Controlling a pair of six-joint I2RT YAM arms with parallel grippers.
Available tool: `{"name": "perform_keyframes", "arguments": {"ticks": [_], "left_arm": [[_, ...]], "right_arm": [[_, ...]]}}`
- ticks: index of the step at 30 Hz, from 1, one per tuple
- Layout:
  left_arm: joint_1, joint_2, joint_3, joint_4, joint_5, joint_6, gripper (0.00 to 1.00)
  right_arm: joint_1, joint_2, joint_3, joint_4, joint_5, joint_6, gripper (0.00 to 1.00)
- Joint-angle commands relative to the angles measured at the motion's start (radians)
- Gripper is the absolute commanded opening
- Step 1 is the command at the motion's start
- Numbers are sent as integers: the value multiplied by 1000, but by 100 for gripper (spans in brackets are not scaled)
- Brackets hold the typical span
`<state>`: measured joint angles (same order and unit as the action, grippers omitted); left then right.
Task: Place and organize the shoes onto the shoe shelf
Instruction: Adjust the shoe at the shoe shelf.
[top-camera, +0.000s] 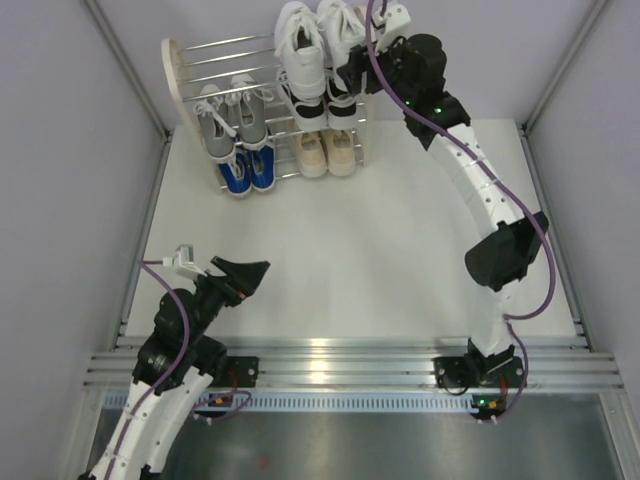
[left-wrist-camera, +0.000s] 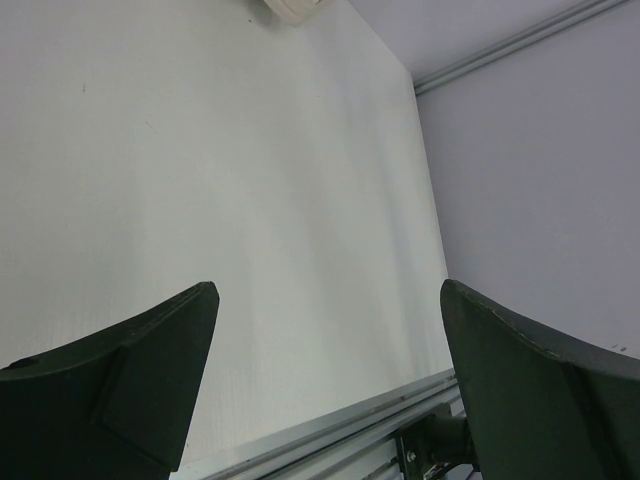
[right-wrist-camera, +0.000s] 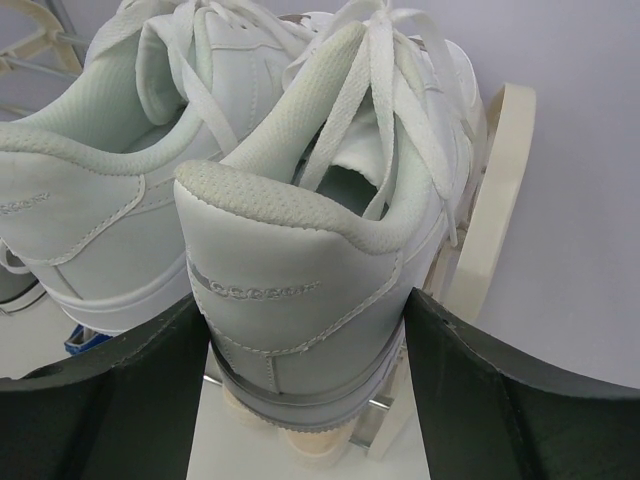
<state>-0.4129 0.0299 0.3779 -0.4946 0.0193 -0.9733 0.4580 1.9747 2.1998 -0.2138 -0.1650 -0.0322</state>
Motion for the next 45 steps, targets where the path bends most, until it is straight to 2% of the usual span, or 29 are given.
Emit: {"name": "perform_keyframes", "arguments": {"ticks": [1,6,16,17,22,25,26,37,45], "left_arm": [[-1,-7,3,5,-7,13,98],[-1,-8,1,5,-5,12,98],[-1,-7,0,4,-2,10,98],[-1,-8,-2,5,-1,8,98],[-1,-8,-1,5,2,8,98],[-1,-8,1,4,4,12,98],[-1,-10,3,5,5,10,98],[-1,-10,33,4,13,8,98],[-1,-5,84,4,1,30,98]], "right_arm": [[42,3,64,86,7,21,49],[51,1,49,85,5,55,50],[73,12,38,87,18,55,64],[74,12,35,86,21,54,68],[74,4,21,83,18,43,76],[73,-11,18,80,18,41,90],[73,-23,17,80,13,32,99],[70,-128,-17,51,64,-70,99],[61,-280,-100,1,47,-135,99]]}}
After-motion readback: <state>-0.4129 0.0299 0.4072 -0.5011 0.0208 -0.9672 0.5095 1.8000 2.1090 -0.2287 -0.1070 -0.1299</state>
